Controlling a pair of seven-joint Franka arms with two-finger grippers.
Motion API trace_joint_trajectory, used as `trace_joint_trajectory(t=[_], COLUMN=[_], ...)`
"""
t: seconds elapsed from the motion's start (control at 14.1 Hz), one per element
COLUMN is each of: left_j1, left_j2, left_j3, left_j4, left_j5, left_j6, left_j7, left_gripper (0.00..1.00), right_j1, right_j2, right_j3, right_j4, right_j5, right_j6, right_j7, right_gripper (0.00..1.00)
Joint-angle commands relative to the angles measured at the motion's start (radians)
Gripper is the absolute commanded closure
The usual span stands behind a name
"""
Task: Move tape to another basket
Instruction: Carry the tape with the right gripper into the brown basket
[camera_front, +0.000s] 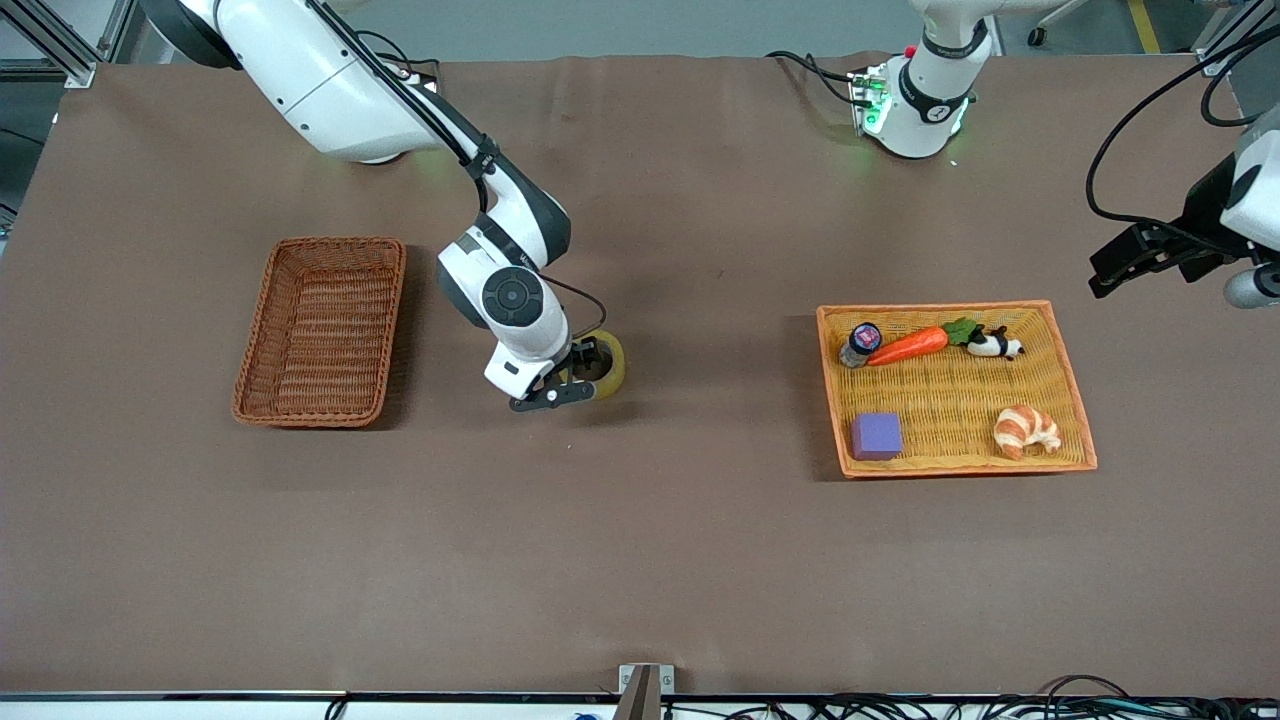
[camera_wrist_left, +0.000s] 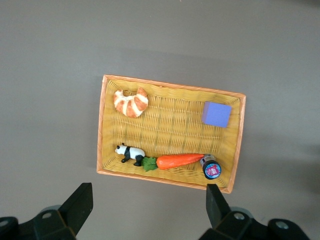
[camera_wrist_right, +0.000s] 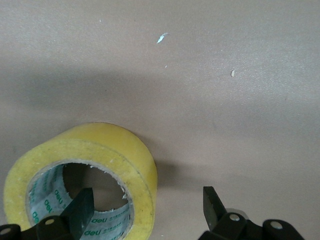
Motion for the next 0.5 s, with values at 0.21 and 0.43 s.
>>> trace_joint_trajectory(t=[0.21, 0.43], left_j1=[0.036, 0.036], left_j2=[-0.018, -0.02], left_j3=[0.0, 0.002], left_j4=[0.038, 0.035], left_j5=[-0.047, -0.033], left_j6=[-0.115, -0.115], left_j7=[0.159, 0.151], left_gripper=[0.0, 0.0], right_j1=[0.001, 0.001], right_j2=[0.025, 0.037], right_j3=[0.001, 0.003], right_j4=[0.006, 0.006], right_j5=[-0.076, -0.103], right_j6=[0.028, 0.042], right_j7=[0.059, 0.093], right_gripper=[0.27, 0.27])
